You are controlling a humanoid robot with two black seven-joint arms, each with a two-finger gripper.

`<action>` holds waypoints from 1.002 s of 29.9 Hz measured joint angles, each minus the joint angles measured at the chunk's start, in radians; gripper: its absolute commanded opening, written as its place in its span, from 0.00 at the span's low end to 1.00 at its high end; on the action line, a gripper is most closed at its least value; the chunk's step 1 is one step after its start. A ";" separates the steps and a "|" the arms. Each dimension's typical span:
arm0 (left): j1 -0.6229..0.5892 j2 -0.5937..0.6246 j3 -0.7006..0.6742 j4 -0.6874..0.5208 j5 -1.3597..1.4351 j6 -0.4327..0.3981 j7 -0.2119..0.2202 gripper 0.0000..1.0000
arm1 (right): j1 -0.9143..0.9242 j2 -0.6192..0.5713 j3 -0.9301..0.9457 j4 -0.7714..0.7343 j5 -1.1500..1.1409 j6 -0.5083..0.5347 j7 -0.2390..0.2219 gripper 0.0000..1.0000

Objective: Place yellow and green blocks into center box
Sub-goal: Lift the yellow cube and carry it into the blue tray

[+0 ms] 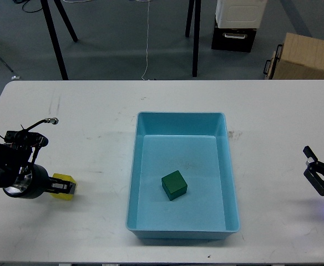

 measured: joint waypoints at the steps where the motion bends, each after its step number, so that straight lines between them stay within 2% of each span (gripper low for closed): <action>1: -0.004 0.003 -0.016 -0.003 -0.002 0.000 0.000 0.01 | 0.000 0.000 0.000 0.000 0.000 0.000 0.000 0.99; 4: -0.049 0.024 -0.065 -0.012 -0.014 0.000 0.000 0.01 | 0.000 0.000 0.000 0.000 0.000 0.000 0.000 0.99; 11: -0.354 0.004 -0.087 -0.052 -0.138 0.001 -0.003 0.02 | -0.001 0.000 0.006 0.000 0.000 0.000 0.000 0.99; 15: -0.478 -0.114 -0.047 -0.044 -0.200 0.001 -0.003 0.02 | -0.001 0.000 0.011 -0.001 0.000 0.000 0.000 0.99; 18: -0.528 -0.228 0.012 -0.017 -0.208 0.000 -0.003 0.03 | 0.001 0.000 0.013 -0.003 0.000 0.000 0.001 0.99; 30: -0.544 -0.628 0.061 0.131 -0.239 0.000 -0.003 0.08 | 0.002 -0.007 0.014 -0.014 0.000 0.000 0.001 0.99</action>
